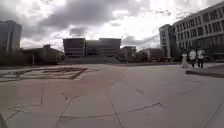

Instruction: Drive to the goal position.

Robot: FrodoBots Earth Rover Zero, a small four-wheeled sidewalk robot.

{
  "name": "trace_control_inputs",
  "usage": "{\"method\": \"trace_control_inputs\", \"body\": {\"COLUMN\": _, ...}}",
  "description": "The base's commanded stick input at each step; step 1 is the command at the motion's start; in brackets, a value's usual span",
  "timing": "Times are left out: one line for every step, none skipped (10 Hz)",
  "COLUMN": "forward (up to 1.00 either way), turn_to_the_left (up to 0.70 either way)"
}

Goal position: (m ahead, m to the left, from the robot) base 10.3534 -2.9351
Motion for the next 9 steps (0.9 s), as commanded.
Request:
{"method": "trace_control_inputs", "body": {"forward": 0.50, "turn_to_the_left": 0.01}}
{"method": "trace_control_inputs", "body": {"forward": 0.50, "turn_to_the_left": 0.01}}
{"method": "trace_control_inputs", "body": {"forward": 0.50, "turn_to_the_left": 0.01}}
{"method": "trace_control_inputs", "body": {"forward": 0.50, "turn_to_the_left": 0.01}}
{"method": "trace_control_inputs", "body": {"forward": 0.50, "turn_to_the_left": 0.01}}
{"method": "trace_control_inputs", "body": {"forward": 0.50, "turn_to_the_left": 0.01}}
{"method": "trace_control_inputs", "body": {"forward": 0.50, "turn_to_the_left": 0.01}}
{"method": "trace_control_inputs", "body": {"forward": 0.50, "turn_to_the_left": 0.01}}
{"method": "trace_control_inputs", "body": {"forward": 0.50, "turn_to_the_left": 0.01}}
